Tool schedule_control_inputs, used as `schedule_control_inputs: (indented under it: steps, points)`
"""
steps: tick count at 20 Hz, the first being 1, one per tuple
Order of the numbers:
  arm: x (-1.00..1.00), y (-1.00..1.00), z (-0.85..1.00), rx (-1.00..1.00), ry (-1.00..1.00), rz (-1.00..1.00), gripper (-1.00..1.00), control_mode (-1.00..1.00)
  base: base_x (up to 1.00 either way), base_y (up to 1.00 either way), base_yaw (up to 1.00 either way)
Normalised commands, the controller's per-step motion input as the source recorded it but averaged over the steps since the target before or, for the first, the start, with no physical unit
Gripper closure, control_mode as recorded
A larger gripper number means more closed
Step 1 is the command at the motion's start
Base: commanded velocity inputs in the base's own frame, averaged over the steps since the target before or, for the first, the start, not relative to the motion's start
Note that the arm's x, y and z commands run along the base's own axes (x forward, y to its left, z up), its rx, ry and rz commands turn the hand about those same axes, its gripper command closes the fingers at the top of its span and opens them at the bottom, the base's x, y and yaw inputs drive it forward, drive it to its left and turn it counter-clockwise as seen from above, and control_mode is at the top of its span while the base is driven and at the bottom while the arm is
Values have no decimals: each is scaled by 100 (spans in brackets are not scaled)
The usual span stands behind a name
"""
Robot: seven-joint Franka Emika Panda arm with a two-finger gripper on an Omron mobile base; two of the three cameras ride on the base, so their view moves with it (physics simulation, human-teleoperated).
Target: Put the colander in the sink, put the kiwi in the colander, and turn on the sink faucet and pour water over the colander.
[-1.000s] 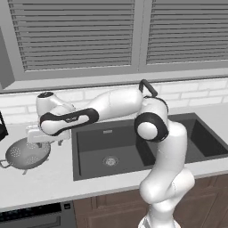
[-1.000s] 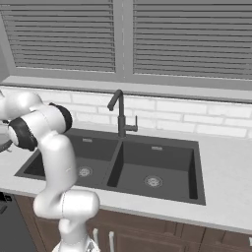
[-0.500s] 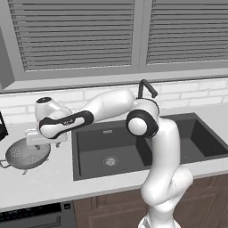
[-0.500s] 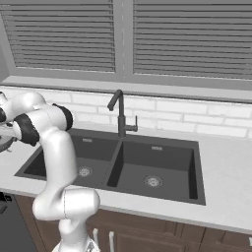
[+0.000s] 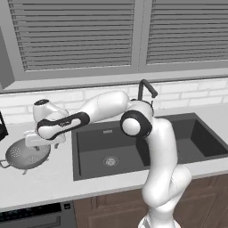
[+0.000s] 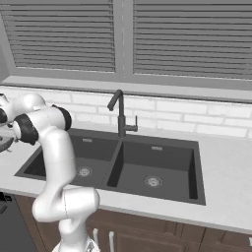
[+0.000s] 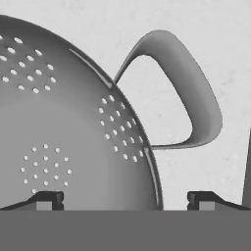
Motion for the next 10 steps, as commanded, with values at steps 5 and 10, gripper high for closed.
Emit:
schedule_control_inputs:
  steps: [5, 10]
  points:
    - [0, 0, -30, 0, 0, 0, -100, -100, 0, 0, 0]
    - [0, 0, -21, 0, 0, 0, -100, -100, 0, 0, 0]
